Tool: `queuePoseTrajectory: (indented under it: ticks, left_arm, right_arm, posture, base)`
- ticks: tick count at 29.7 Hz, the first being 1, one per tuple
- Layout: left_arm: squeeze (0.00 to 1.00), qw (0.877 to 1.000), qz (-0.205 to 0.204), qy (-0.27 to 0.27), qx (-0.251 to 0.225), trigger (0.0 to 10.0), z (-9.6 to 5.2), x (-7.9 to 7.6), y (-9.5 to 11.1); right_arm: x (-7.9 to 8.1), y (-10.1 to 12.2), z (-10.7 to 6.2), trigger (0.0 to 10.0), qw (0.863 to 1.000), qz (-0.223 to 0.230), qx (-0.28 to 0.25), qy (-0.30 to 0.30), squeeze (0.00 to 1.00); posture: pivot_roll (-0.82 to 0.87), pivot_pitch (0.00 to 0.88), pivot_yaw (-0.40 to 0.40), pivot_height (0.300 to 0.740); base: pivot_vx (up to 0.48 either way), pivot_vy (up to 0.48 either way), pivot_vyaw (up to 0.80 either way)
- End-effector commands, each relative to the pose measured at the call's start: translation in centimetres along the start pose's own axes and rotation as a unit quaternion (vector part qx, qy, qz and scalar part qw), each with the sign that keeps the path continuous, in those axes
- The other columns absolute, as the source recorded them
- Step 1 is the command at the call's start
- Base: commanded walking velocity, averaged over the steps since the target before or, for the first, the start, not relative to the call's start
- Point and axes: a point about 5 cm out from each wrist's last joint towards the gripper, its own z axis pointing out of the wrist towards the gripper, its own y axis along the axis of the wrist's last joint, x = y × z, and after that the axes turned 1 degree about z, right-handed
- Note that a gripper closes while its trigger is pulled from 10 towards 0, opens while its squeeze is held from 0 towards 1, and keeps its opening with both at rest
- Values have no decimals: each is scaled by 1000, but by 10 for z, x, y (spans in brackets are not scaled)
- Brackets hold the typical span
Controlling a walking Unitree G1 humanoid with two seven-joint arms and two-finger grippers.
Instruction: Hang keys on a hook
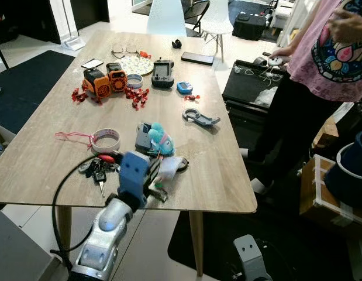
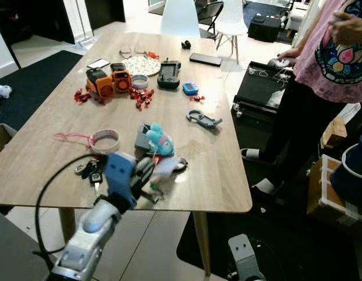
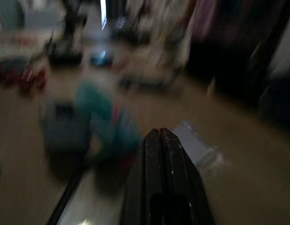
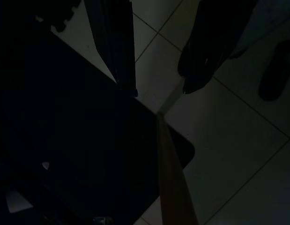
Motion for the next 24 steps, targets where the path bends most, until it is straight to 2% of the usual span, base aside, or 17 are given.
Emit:
queuePoseTrajectory:
  ticks: [1, 2, 4, 8, 11, 12, 14, 15, 17, 19, 20, 22, 23, 24]
  left_arm:
    - [0, 995, -69, -38, -59, 0, 2, -8, 23]
    - [0, 995, -69, -38, -59, 0, 2, -8, 23]
    - [0, 985, -124, -61, -101, 0, 4, -13, 42]
    - [0, 977, -155, -67, -130, 0, 6, -13, 55]
    - [0, 967, -186, -69, -158, 0, 4, -5, 65]
    - [0, 963, -200, -90, -156, 0, -1, -3, 66]
    - [0, 963, -200, -90, -156, 0, -1, -3, 66]
    - [0, 960, -208, -114, -149, 0, -6, -1, 66]
    - [0, 953, -211, -194, -98, 0, -24, -3, 60]
    - [0, 942, -194, -274, -3, 0, -48, -9, 44]
    - [0, 936, -184, -297, 33, 0, -56, -11, 37]
    - [0, 928, -170, -317, 91, 0, -68, -13, 26]
    - [0, 928, -170, -317, 91, 0, -68, -13, 26]
    - [0, 926, -154, -323, 119, 0, -73, -14, 18]
  right_arm:
    - [-3, -6, -3, 10000, 1000, 5, 11, -5, 0]
    - [-3, -6, -3, 10000, 1000, 5, 11, -5, 0]
    - [-3, -5, -2, 10000, 1000, 4, 10, -5, 0]
    - [-3, -5, -2, 10000, 1000, 4, 10, -5, 0]
    - [-3, -4, -2, 10000, 1000, 4, 10, -5, 0]
    - [-3, -4, -2, 10000, 1000, 4, 9, -5, 0]
    - [-3, -4, -2, 10000, 1000, 4, 9, -5, 0]
    - [-3, -4, -1, 10000, 1000, 4, 9, -5, 0]
    - [-3, -3, -1, 10000, 1000, 4, 9, -5, 0]
    - [-3, -3, -1, 10000, 1000, 3, 8, -5, 0]
    - [-3, -3, -1, 10000, 1000, 3, 8, -5, 0]
    - [-4, -3, -1, 10000, 1000, 2, 9, -5, 0]
    - [-4, -3, -1, 10000, 1000, 2, 9, -5, 0]
    - [-4, -3, -1, 10000, 1000, 2, 9, -5, 0]
  posture:
    - [60, 98, -69, 740]
    - [60, 98, -69, 740]
    - [60, 99, -70, 740]
    - [62, 98, -71, 740]
    - [62, 97, -72, 740]
    - [61, 94, -72, 740]
    - [61, 94, -72, 740]
    - [60, 92, -73, 740]
    - [60, 91, -73, 740]
    - [61, 91, -75, 740]
    - [61, 91, -75, 740]
    - [63, 92, -76, 740]
    - [63, 92, -76, 740]
    - [65, 93, -77, 740]
  base:
    - [0, 0, 0]
    - [0, 0, 0]
    - [0, 0, 0]
    - [0, 0, 0]
    - [0, 0, 0]
    - [0, 0, 0]
    - [0, 0, 0]
    - [0, 0, 0]
    - [0, 0, 0]
    - [0, 0, 0]
    - [0, 0, 0]
    - [0, 0, 0]
    - [0, 0, 0]
    - [0, 0, 0]
